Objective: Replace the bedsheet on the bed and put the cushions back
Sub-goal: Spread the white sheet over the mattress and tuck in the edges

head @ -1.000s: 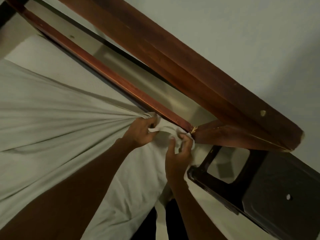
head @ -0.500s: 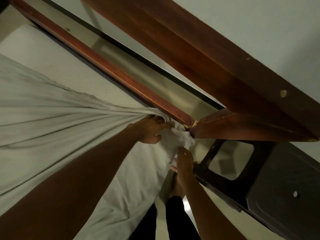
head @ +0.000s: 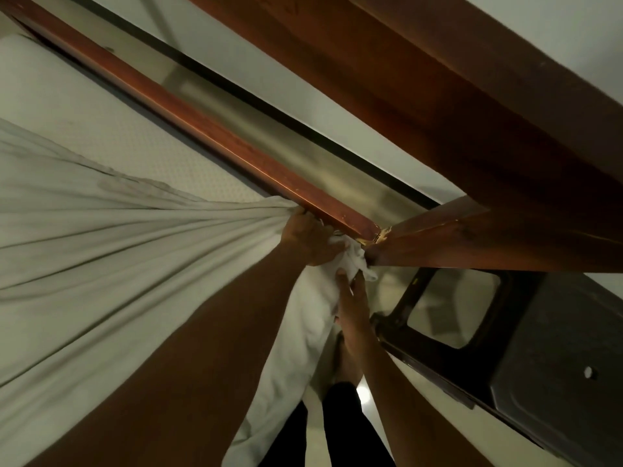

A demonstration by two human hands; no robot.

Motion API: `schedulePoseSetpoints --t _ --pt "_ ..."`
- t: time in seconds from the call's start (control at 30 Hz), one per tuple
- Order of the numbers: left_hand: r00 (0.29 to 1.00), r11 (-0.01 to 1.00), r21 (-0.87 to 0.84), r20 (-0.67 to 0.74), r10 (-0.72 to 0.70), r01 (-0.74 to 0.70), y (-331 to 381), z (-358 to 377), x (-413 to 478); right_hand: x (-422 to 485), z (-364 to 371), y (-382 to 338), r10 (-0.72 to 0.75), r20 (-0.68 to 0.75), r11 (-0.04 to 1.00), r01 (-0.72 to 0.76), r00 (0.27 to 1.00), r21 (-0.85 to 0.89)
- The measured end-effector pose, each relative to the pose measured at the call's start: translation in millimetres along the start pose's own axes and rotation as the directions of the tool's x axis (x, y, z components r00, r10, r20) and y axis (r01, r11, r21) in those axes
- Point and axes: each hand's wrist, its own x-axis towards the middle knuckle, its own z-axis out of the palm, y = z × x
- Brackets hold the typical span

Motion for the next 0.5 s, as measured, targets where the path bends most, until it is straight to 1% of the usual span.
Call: schedulePoseSetpoints --t 0.03,0.1,0.13,0.3,0.4,0.47,0.5 --pt "1.0 1.0 0.018 -0.005 -0.006 0.006 -0.4 0.1 0.9 0.3 0.1 1.6 -0.014 0.001 1.0 0.014 1.0 0.019" --pt "0.999 0.995 0.096 -0.012 0.034 -0.033 -2.0 0.6 3.3 0.0 -0.6 2.7 -0.023 0.003 1.0 0.023 1.0 0.006" --pt "0.999 0.993 0.108 -0.003 0.048 -0.048 -4.0 1.5 4.0 -1.3 -1.3 3.7 -0.021 0.007 1.0 0.021 1.0 0.006" --pt "0.998 0.999 0.029 0.066 0.018 -0.02 -9.5 -6.7 5.1 -3.9 -10.3 2.7 -0.018 0.072 1.0 0.018 0.997 0.008" --pt "0.991 1.0 -0.01 0.131 0.026 -0.024 -11.3 -7.1 5.1 -7.4 -21.0 3.5 0.091 0.132 0.995 -0.094 0.987 0.021" --pt "0.974 0.996 -0.084 0.224 0.0 0.019 -17.8 -7.2 6.8 -4.7 -31.0 3.5 0.17 0.173 0.985 -0.172 0.97 -0.002" --pt "0.96 0.988 -0.14 0.279 -0.018 0.059 -20.8 -8.2 8.1 -4.1 -36.2 2.1 0.21 0.182 0.976 -0.216 0.961 0.016"
